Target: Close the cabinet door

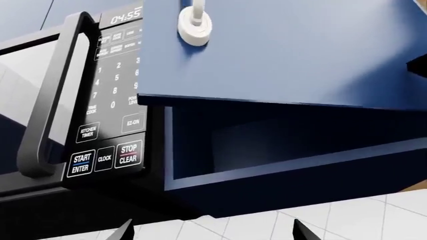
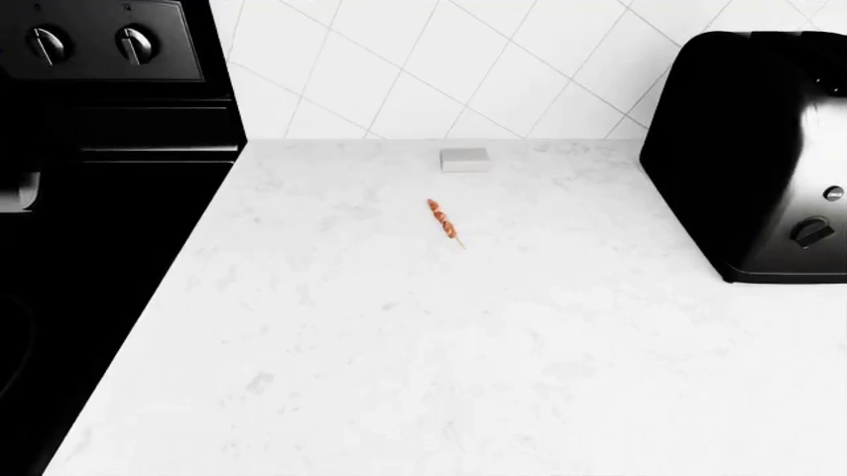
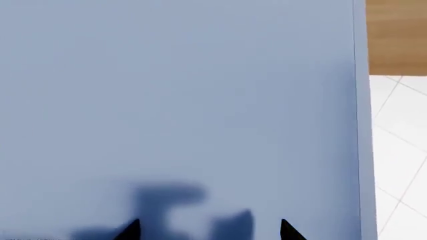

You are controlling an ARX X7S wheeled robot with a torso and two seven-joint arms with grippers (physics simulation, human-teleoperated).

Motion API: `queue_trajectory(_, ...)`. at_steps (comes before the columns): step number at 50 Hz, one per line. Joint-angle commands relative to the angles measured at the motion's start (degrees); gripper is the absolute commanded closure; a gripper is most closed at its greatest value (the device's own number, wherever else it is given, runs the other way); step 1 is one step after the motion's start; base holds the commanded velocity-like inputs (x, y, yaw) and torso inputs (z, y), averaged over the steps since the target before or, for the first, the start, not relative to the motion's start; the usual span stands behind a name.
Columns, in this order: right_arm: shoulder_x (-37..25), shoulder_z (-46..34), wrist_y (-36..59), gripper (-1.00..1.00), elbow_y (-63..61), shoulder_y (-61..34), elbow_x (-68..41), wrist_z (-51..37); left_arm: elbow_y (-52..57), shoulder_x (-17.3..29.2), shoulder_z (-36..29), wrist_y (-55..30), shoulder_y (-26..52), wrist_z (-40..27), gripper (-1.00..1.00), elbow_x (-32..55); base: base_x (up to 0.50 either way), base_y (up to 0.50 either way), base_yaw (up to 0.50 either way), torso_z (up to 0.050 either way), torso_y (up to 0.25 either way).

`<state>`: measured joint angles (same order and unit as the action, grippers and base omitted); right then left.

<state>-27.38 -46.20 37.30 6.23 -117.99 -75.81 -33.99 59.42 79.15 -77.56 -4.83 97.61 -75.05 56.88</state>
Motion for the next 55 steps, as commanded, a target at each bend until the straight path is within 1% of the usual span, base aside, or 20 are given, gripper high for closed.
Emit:
queue_trajectory(1,1.29,-4.56,0.73,-1.00,3.33,4.25,1.20,1.22,-0.04,0.10,-0.59,0.25,0.28,0.03,-1.00,-0.17,0.00,0.00,0.00,0.000,0.000)
queue_trajectory(29,1.44,-7.93,-0.65,-1.00,7.25,8.49,5.79,3.05,-0.10,-0.12,-1.87,0.64,1.13,-0.16,-1.00,-0.17,0.00,0.00,0.00,0.000,0.000)
queue_trajectory(55,2.80,-11.09,-2.77,-1.00,12.91,13.18,9.86,5.06,-0.45,-0.35,-3.36,1.46,-0.18,-0.49,-1.00,-2.05,0.00,0.00,0.00,0.000,0.000)
